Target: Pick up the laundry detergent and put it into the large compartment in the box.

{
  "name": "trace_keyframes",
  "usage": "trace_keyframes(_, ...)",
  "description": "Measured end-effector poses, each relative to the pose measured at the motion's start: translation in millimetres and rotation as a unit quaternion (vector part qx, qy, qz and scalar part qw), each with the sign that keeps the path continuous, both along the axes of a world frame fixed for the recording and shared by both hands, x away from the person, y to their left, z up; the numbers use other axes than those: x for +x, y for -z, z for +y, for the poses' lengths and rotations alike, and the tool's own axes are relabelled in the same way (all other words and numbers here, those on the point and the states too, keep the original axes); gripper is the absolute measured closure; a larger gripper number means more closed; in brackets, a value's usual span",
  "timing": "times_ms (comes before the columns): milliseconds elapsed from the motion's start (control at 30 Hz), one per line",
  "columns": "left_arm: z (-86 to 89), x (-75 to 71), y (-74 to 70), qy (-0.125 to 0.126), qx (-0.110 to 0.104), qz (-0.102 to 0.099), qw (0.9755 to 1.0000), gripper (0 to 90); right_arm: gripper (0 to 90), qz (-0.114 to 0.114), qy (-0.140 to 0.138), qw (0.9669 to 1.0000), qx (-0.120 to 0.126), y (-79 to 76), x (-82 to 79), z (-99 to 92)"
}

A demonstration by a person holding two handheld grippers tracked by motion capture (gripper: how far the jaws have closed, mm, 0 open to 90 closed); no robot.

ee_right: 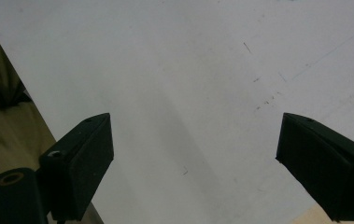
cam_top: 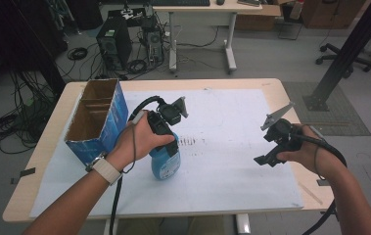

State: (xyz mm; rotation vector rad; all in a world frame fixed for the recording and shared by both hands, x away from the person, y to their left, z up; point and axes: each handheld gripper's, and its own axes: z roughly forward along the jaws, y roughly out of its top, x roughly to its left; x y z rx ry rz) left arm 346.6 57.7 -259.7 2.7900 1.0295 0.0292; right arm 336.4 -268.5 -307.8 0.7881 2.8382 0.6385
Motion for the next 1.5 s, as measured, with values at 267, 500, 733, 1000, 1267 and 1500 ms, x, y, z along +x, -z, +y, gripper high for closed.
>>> trace_keyframes(267,5.3,0.2,-7.7,-0.017,0.003,-0.004,0.9998,37.2,11.1,0.000,0.001,1.0000,0.000,0.7,-0.7,-1.2)
trace_keyframes(500,8.0,-0.4,-14.9,-0.026,0.005,-0.009,0.9996,37.2,11.1,-0.001,0.000,1.0000,0.000,0.4,-0.5,-0.6)
trace_keyframes(733,11.8,-0.9,-25.5,-0.033,0.005,-0.012,0.9994,37.2,11.1,-0.003,-0.001,1.0000,0.001,-0.6,-0.6,-0.2)
trace_keyframes(1000,16.2,-2.0,-39.0,-0.046,0.007,-0.018,0.9988,37.2,11.1,-0.001,0.000,1.0000,0.001,1.1,-1.1,-1.0)
trace_keyframes(1267,21.4,-4.1,-51.0,-0.056,0.002,-0.017,0.9983,37.2,11.1,-0.004,0.000,1.0000,0.003,-1.2,-0.5,-1.2)
trace_keyframes(1500,24.9,-5.8,-61.3,-0.067,0.002,-0.019,0.9975,37.3,11.1,-0.005,-0.002,1.0000,0.002,-2.5,-0.5,-0.7)
